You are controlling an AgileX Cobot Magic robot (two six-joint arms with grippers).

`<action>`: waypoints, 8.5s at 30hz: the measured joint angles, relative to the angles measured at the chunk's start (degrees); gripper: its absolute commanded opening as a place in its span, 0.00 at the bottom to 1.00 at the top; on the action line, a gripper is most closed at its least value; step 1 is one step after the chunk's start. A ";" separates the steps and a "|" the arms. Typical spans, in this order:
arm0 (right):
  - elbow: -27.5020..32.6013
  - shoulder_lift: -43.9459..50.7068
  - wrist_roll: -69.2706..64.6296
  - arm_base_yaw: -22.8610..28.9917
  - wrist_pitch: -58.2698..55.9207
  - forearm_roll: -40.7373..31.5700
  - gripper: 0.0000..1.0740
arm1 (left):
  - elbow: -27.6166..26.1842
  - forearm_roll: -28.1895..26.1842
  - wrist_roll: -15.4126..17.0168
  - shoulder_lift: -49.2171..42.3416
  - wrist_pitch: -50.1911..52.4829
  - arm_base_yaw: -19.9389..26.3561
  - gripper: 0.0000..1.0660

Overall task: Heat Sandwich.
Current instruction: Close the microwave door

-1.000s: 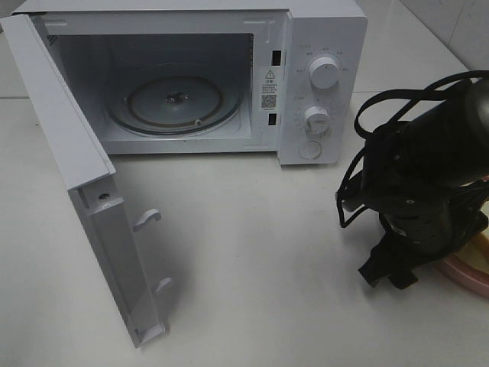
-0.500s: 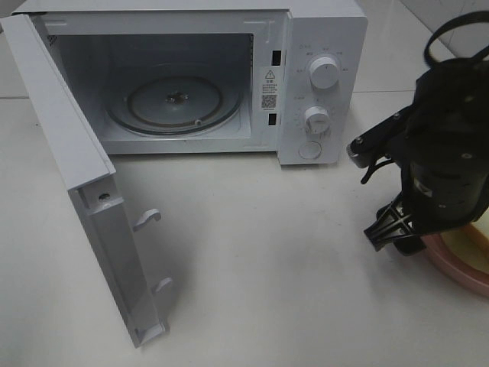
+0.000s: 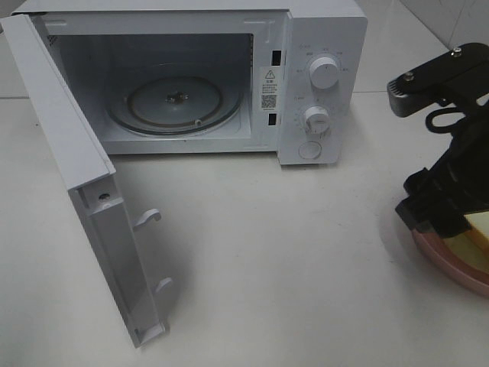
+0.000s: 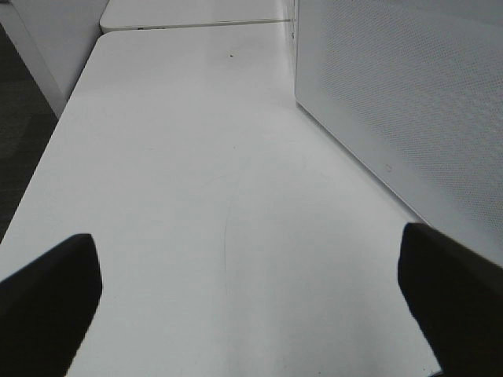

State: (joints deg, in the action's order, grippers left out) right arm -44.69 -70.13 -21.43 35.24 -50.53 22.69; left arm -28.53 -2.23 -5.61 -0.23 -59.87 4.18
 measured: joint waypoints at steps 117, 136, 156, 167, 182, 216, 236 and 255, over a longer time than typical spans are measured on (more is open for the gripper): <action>15.41 70.30 11.52 -30.14 -9.68 -15.99 0.70 | 0.00 0.11 0.34 0.00 0.00 0.00 0.91; 15.41 70.30 11.52 -30.14 -9.68 -15.99 0.70 | -1.72 0.06 0.40 11.46 9.51 0.00 0.46; 15.41 70.30 11.52 -30.14 -9.68 -15.99 0.70 | 10.83 0.06 0.40 30.88 45.72 0.00 0.00; 15.41 70.30 11.52 -30.14 -9.68 -15.99 0.70 | 18.62 0.57 0.40 43.37 74.94 0.00 0.00; 15.41 70.30 11.52 -30.14 -9.68 -15.99 0.70 | 15.93 26.70 15.18 63.94 96.60 0.00 0.00; 15.41 70.30 11.52 -30.14 -9.68 -15.99 0.70 | 5.44 4.81 4.07 87.03 105.60 -29.34 0.00; 15.41 70.30 11.52 -30.14 -9.68 -15.99 0.70 | -11.06 -17.65 -3.15 101.01 105.65 -42.28 0.00; 15.41 70.30 11.52 -30.14 -9.68 -15.99 0.70 | -25.04 -22.86 -7.22 110.52 105.20 -44.12 0.00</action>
State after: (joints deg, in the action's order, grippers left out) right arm -29.28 0.17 -9.91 5.10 -60.22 6.70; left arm -53.57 -25.10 -12.83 110.29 45.32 -39.94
